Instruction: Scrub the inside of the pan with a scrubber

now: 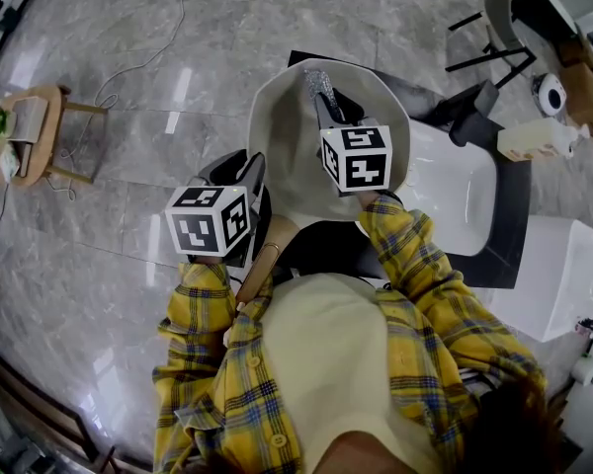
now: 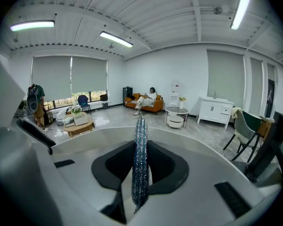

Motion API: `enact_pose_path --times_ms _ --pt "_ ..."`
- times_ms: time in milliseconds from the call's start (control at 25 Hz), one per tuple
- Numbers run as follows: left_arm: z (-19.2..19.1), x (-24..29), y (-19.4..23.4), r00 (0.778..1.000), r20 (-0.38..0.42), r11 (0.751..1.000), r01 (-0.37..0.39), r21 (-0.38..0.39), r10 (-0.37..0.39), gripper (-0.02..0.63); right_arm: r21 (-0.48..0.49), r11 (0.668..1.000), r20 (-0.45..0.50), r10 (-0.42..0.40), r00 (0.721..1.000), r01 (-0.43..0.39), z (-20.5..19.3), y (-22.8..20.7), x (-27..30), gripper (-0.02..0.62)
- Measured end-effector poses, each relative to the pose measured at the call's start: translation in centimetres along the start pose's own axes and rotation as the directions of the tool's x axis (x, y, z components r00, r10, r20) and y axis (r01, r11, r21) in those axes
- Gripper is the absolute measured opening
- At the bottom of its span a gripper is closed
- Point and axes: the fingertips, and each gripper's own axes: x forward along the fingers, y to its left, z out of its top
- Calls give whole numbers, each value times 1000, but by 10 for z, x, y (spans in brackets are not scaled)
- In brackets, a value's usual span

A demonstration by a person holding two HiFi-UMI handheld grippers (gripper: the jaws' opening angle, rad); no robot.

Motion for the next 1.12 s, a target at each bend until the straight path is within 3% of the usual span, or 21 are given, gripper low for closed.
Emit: enact_pose_path --times_ms 640,1120 --pt "1 0 0 1000 13 1000 4 -3 -4 110 -50 988 -43 143 989 -145 -4 47 -4 81" --pt "1 0 0 1000 18 1000 5 -3 -5 110 -221 933 -127 262 957 -285 -12 79 -15 81"
